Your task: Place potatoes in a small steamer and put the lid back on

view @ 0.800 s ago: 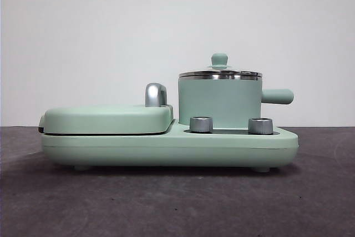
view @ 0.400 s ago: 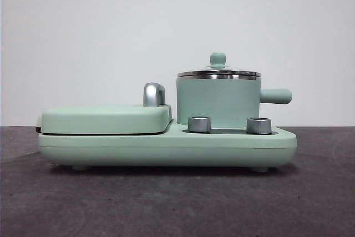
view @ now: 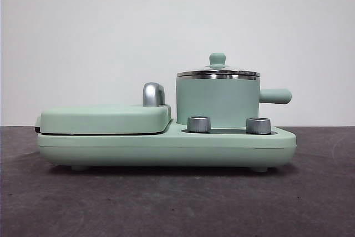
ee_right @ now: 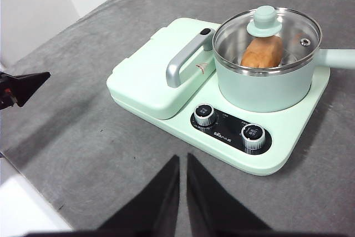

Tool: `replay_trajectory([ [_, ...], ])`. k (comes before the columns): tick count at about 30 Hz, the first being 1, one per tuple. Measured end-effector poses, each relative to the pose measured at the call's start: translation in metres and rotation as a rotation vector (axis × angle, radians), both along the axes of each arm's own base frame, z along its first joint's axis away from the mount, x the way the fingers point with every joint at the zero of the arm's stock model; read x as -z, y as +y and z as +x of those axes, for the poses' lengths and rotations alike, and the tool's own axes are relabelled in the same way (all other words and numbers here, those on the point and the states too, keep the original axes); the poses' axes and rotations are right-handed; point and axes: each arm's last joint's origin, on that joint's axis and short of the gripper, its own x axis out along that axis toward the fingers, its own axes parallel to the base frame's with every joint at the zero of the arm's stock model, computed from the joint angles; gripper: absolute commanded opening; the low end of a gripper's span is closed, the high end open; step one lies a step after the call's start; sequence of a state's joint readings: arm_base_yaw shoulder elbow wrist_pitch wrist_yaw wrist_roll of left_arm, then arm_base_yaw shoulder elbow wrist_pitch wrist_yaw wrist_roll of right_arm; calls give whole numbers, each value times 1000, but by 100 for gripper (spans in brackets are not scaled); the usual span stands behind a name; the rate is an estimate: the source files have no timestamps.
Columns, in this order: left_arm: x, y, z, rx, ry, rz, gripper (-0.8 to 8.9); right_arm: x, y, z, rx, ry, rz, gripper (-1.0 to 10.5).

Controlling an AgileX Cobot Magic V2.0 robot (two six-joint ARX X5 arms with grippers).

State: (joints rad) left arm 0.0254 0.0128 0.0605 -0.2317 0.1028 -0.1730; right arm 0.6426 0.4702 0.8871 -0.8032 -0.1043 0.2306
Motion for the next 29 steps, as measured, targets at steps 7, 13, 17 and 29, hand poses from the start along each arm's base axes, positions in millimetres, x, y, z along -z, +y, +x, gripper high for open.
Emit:
replay_trajectory([
  [7, 4, -4, 2, 24, -33, 46, 6, 0, 0, 0, 0, 0, 0, 19],
  [13, 4, -4, 2, 20, -37, 57, 6, 0, 0, 0, 0, 0, 0, 19],
  [17, 4, -4, 2, 20, -37, 57, 6, 0, 0, 0, 0, 0, 0, 19],
  [29, 4, -4, 2, 20, -37, 57, 6, 0, 0, 0, 0, 0, 0, 19],
])
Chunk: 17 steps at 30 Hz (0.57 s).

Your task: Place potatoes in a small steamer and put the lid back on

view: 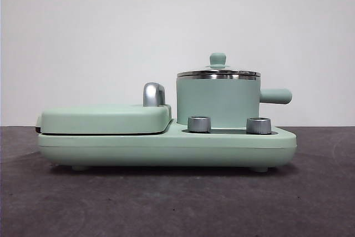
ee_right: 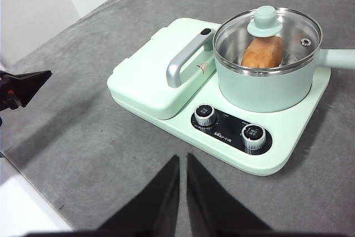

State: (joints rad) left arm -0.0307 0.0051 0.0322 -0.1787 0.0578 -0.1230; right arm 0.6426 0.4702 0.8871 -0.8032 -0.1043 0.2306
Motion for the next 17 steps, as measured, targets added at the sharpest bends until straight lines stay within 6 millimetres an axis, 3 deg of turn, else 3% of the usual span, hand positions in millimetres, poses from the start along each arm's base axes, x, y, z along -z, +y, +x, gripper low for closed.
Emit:
replay_trajectory([
  [6, 0, 0, 0, 0, 0, 0, 6, 0, 0, 0, 5, -1, 0, 19],
  [11, 0, 0, 0, 0, 0, 0, 6, 3, -8, 6, 117, -75, 57, 19],
  [17, 0, 0, 0, 0, 0, 0, 6, 50, -26, 18, 419, -233, 63, 19],
])
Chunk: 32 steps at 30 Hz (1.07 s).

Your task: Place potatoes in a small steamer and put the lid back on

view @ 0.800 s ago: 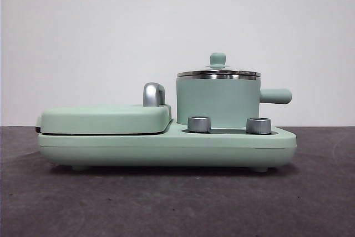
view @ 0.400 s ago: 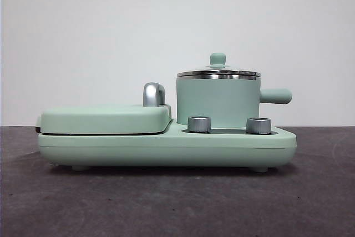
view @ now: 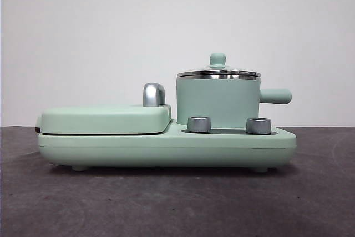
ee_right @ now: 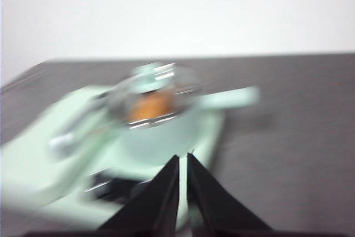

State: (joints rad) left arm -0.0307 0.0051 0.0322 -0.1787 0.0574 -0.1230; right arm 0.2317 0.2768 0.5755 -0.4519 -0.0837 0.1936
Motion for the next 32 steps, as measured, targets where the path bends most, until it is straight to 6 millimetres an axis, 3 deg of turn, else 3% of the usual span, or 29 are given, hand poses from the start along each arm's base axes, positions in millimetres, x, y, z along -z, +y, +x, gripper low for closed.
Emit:
replay_trajectory([
  [4, 0, 0, 0, 0, 0, 0, 6, 44, -10, 10, 140, -73, -72, 19],
  [8, 0, 0, 0, 0, 0, 0, 6, 95, -16, 19, 211, -38, -137, 19],
  [13, 0, 0, 0, 0, 0, 0, 6, 130, -17, 21, 222, -2, -154, 19],
  [16, 0, 0, 0, 0, 0, 0, 6, 139, -17, 21, 221, 4, -157, 19],
  [32, 0, 0, 0, 0, 0, 0, 6, 138, -17, 20, 244, -23, -151, 19],
])
